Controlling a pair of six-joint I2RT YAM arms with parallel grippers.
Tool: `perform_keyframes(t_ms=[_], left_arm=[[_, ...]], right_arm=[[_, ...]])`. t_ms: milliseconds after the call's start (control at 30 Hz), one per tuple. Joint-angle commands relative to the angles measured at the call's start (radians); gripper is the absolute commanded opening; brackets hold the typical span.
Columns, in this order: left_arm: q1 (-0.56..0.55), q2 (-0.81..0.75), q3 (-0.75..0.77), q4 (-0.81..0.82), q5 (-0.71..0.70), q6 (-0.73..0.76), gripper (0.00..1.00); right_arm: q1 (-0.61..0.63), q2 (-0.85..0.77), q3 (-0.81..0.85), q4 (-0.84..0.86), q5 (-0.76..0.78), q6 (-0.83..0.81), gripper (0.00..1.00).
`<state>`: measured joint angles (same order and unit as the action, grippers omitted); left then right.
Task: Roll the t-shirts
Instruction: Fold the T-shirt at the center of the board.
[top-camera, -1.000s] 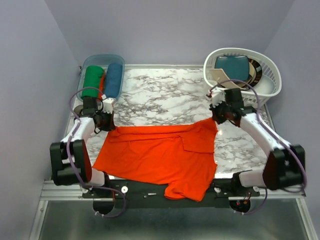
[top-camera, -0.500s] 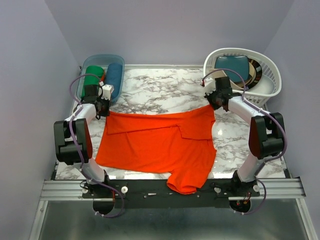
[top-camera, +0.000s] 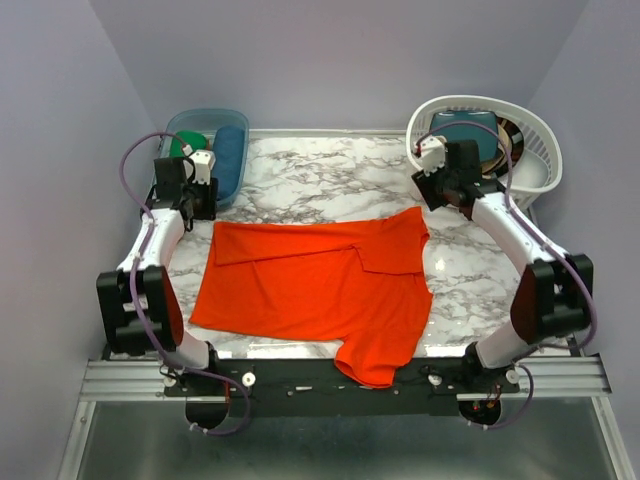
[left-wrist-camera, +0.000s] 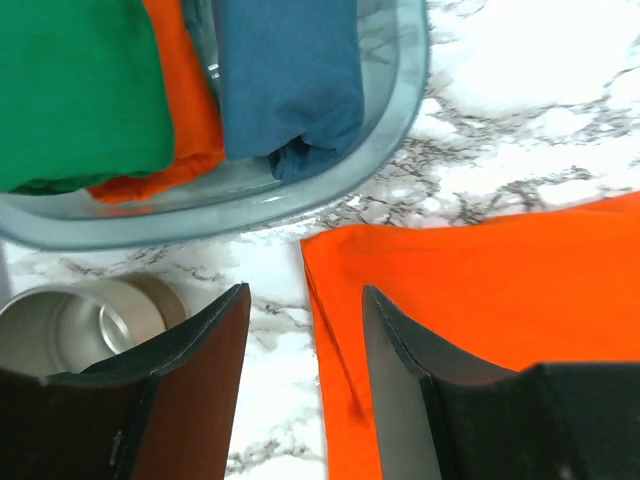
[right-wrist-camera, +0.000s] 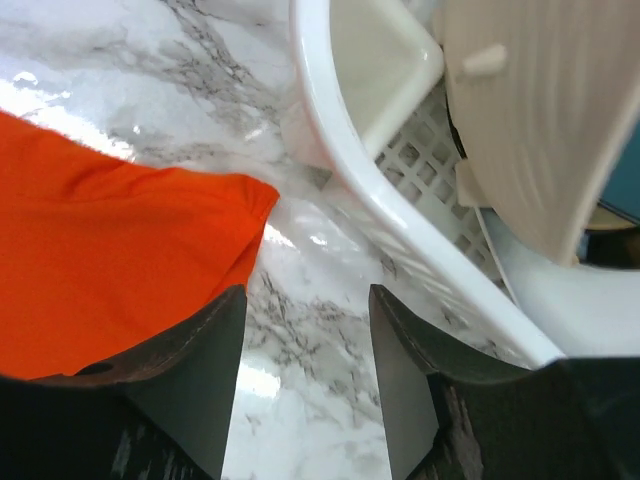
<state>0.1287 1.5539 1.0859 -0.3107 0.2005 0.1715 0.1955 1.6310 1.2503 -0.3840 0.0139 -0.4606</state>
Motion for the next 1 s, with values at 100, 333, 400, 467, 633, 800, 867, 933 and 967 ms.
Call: perform_keyframes(t_ms=[100, 333, 400, 467, 633, 800, 867, 933, 967], left_arm=[[-0.001, -0.232, -0.161, -0.171, 0.115, 0.064, 0.57], [0.0, -0.167, -0.176, -0.266, 0.093, 0.148, 0.52], [0.0, -0.126, -0.169, -0.281, 0.096, 0.145, 0.52], [0.0, -0.109, -0.176, -0.266, 0.09, 0.12, 0.52], [0.0, -0.04, -0.156, -0.254, 0.088, 0.085, 0.52], [0.0, -0.003, -0.164, -0.26, 0.096, 0.089, 0.53], [0.0, 0.006, -0.161, -0.261, 0.096, 0.088, 0.53], [0.0, 0.026, -0.149, -0.263, 0.094, 0.086, 0.52], [0.0, 0.032, -0.147, -0.261, 0.093, 0.086, 0.51]], right_arm=[[-0.007, -0.244, -0.248, -0.197, -0.175, -0.183, 0.61], [-0.007, -0.261, -0.321, -0.288, -0.262, -0.386, 0.61], [-0.002, -0.253, -0.319, -0.296, -0.272, -0.404, 0.61], [0.007, -0.25, -0.316, -0.286, -0.261, -0.395, 0.61], [0.01, -0.238, -0.287, -0.312, -0.27, -0.375, 0.61], [0.018, -0.221, -0.282, -0.308, -0.267, -0.38, 0.61], [0.018, -0.212, -0.282, -0.305, -0.261, -0.385, 0.61], [0.019, -0.206, -0.281, -0.294, -0.256, -0.382, 0.61], [0.019, -0.201, -0.278, -0.293, -0.256, -0.382, 0.62]])
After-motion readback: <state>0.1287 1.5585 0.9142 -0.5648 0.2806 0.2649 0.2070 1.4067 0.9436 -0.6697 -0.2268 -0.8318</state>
